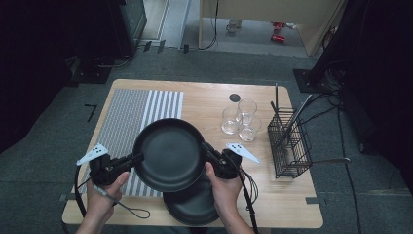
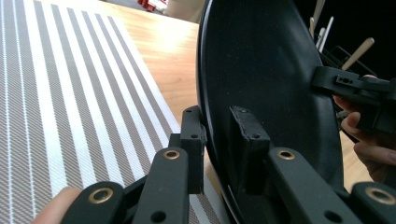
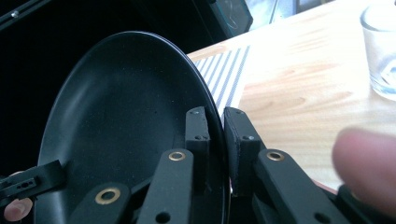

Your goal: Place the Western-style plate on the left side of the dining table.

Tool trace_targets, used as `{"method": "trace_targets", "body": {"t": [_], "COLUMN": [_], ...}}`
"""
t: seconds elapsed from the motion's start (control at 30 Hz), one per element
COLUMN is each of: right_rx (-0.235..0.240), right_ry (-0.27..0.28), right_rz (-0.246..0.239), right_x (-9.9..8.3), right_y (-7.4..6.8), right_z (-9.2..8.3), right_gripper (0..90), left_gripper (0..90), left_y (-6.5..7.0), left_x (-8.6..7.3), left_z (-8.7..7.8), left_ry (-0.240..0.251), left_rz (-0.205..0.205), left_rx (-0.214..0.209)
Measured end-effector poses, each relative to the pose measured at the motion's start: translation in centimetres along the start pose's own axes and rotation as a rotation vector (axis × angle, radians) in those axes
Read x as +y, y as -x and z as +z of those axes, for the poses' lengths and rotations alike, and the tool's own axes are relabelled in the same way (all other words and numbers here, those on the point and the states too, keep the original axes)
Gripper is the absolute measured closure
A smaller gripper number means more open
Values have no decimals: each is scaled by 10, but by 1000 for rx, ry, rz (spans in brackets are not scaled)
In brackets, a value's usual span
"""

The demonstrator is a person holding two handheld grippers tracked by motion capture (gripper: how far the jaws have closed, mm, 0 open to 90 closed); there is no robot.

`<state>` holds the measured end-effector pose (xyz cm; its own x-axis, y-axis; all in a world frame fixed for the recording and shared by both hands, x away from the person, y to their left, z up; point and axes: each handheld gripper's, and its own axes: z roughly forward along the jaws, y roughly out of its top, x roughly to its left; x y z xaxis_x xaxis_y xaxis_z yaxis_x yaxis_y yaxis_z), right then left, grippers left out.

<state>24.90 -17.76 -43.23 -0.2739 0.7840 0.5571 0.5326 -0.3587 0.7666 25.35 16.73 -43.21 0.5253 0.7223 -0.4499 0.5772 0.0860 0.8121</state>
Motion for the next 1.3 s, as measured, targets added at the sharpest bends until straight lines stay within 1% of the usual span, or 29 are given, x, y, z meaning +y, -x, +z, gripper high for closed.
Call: {"method": "trace_targets", "body": {"t": [0.3, 0.53, 0.7, 0.8, 0.93, 1.0, 1.1, 1.3], "right_rx": [2, -1, 2, 4, -6, -11, -9, -14], "right_ry": [-12, -28, -36, -40, -51, -57, -67, -83], "right_rz": [-25, -25, -22, -22, -30, -30, -22, -12], "right_x": [13, 19, 23, 23, 25, 26, 26, 27], "right_y": [-9, -10, -11, -12, -12, -11, -8, -8], "right_z": [27, 46, 60, 67, 77, 82, 89, 102], "right_gripper": [815, 815, 815, 815, 813, 812, 812, 811], "left_gripper": [773, 774, 773, 774, 773, 773, 774, 775], "left_y": [-19, -35, -45, -51, -59, -63, -67, -78], "left_x": [14, 21, 27, 28, 28, 28, 30, 31], "left_z": [1, 7, 9, 10, 15, 17, 19, 23], "left_ry": [8, 6, 12, 13, 12, 9, 4, 4], "left_rz": [-22, -50, -51, -59, -76, -77, -78, -99], "left_rx": [14, 20, 28, 32, 33, 36, 43, 50]}}
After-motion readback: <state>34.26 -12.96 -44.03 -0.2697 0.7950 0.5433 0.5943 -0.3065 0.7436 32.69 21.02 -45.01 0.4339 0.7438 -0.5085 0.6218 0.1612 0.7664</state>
